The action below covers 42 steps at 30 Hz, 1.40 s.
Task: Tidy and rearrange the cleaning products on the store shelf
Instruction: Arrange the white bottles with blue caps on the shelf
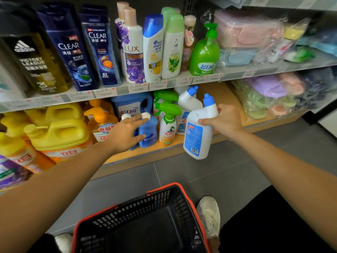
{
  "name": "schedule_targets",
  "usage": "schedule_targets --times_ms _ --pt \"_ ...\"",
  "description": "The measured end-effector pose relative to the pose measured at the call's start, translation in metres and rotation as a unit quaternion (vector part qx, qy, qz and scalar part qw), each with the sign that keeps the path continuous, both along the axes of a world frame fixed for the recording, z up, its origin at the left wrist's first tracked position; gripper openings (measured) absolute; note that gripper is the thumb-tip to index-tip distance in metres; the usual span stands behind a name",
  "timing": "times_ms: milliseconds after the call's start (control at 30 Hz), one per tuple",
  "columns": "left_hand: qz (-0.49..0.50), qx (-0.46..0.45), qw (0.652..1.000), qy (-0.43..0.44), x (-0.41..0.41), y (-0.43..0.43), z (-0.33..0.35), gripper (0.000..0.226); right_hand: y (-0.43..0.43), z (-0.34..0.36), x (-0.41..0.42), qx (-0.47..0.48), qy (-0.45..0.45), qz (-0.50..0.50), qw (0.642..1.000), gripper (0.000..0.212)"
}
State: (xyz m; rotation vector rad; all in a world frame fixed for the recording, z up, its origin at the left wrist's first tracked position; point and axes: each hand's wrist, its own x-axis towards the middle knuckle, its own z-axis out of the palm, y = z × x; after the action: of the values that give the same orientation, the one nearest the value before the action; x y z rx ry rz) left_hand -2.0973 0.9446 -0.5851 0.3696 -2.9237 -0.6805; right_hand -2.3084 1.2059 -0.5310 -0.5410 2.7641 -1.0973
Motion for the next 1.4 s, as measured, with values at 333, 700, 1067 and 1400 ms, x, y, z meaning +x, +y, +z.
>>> schedule_targets --times_ms 333,700,1067,1400 --pt "0.008 0.002 1.000 -0.004 -0.003 -0.001 -0.013 0.073 -0.022 -0.026 -0.008 0.045 0.059 0.005 0.997 0.055" --pt "0.014 0.007 1.000 0.000 -0.003 0.000 -0.017 0.071 -0.015 0.016 -0.035 -0.150 -0.230 0.170 0.946 0.052" --pt "0.015 -0.002 1.000 0.000 -0.004 0.000 -0.017 0.067 -0.045 0.008 -0.034 -0.208 -0.130 0.034 0.969 0.021" --pt "0.017 -0.031 0.999 -0.007 -0.003 0.004 -0.012 0.068 -0.051 0.013 -0.044 -0.061 -0.030 0.128 0.989 0.036"
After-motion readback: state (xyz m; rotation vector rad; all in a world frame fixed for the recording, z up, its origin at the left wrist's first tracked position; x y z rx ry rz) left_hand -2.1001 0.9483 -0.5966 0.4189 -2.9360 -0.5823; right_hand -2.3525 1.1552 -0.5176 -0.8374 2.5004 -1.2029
